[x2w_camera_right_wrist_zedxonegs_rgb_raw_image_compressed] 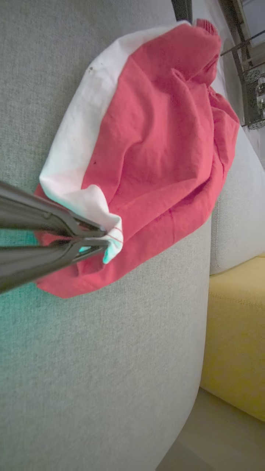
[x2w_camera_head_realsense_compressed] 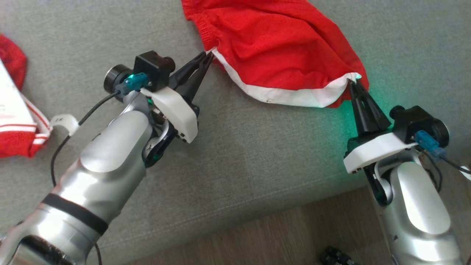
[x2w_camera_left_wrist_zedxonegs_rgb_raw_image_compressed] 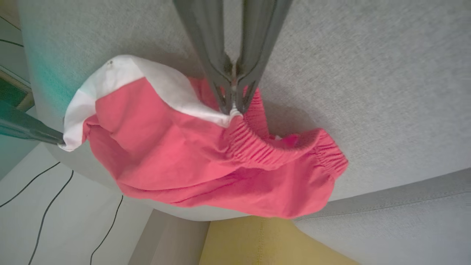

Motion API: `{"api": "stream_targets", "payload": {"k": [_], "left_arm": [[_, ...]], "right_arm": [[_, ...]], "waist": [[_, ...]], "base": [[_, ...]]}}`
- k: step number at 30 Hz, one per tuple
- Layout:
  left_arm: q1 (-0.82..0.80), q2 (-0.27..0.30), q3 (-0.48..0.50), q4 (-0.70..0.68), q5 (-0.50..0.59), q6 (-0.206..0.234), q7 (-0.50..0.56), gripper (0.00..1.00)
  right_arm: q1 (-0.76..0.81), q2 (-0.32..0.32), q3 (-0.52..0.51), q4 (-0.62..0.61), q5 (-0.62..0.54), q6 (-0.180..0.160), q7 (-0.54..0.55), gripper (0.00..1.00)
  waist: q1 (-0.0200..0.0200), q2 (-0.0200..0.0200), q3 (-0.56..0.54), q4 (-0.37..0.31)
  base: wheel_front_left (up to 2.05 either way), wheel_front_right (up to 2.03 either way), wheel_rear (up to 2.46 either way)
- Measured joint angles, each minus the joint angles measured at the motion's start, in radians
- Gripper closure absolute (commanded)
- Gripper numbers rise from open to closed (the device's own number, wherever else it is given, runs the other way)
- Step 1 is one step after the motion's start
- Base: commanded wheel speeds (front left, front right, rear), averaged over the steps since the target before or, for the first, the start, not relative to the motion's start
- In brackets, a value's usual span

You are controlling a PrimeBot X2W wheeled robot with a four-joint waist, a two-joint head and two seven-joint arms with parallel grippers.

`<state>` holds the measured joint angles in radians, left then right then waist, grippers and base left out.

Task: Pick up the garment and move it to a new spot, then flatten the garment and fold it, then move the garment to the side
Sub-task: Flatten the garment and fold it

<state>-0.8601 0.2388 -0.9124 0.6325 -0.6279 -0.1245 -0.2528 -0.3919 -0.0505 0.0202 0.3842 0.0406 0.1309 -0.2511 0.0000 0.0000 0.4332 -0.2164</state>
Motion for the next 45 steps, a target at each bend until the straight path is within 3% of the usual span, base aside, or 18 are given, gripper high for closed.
{"api": "stream_targets", "payload": {"k": [10, 15, 21, 25, 34, 36, 41, 45], "left_arm": [[0.132, 0.062, -0.013, -0.090, -0.012, 0.000, 0.000, 1.00], [0.167, 0.106, -0.002, -0.161, -0.078, 0.000, 0.000, 1.00], [0.189, 0.160, 0.079, -0.310, -0.181, 0.010, 0.020, 1.00], [0.191, 0.201, 0.142, -0.443, -0.262, 0.066, 0.087, 1.00], [0.269, 0.240, 0.271, -0.727, -0.457, 0.281, 0.232, 1.00], [0.280, 0.246, 0.278, -0.755, -0.467, 0.306, 0.249, 1.00], [0.339, 0.263, 0.305, -0.861, -0.539, 0.425, 0.328, 1.00], [0.319, 0.293, 0.304, -0.884, -0.546, 0.471, 0.406, 1.00]], "right_arm": [[-0.008, -0.034, -0.061, 0.001, -0.045, 0.000, 0.000, 1.00], [-0.051, -0.088, -0.056, 0.000, -0.072, 0.000, 0.013, 1.00], [-0.138, -0.143, -0.006, -0.035, -0.076, 0.000, 0.042, 1.00], [-0.201, -0.176, 0.022, -0.071, -0.066, 0.000, 0.065, 1.00], [-0.227, -0.215, 0.052, -0.206, 0.034, 0.000, 0.162, 1.00], [-0.221, -0.215, 0.052, -0.227, 0.060, 0.000, 0.189, 1.00], [-0.141, -0.240, 0.049, -0.343, 0.103, 0.000, 0.291, 1.00], [-0.141, -0.253, 0.036, -0.408, 0.115, 0.000, 0.351, 1.00]], "waist": [[0.0000, 0.0000, -0.112, 0.052], [0.0000, 0.0000, -0.192, 0.080], [0.0000, 0.0000, -0.291, 0.108], [0.0000, 0.0000, -0.351, 0.122], [-0.0001, 0.0001, -0.441, 0.152], [0.0000, 0.0001, -0.444, 0.155], [-0.0001, 0.0001, -0.433, 0.164], [0.0000, 0.0000, -0.392, 0.166]], "base": [[0.00, 0.00, 0.00], [0.00, 0.00, 0.00], [0.00, 0.00, 0.00], [0.00, 0.00, 0.00], [0.00, 0.00, 0.00], [0.00, 0.00, 0.00], [0.00, 0.00, 0.00], [0.00, 0.00, 0.00]]}}
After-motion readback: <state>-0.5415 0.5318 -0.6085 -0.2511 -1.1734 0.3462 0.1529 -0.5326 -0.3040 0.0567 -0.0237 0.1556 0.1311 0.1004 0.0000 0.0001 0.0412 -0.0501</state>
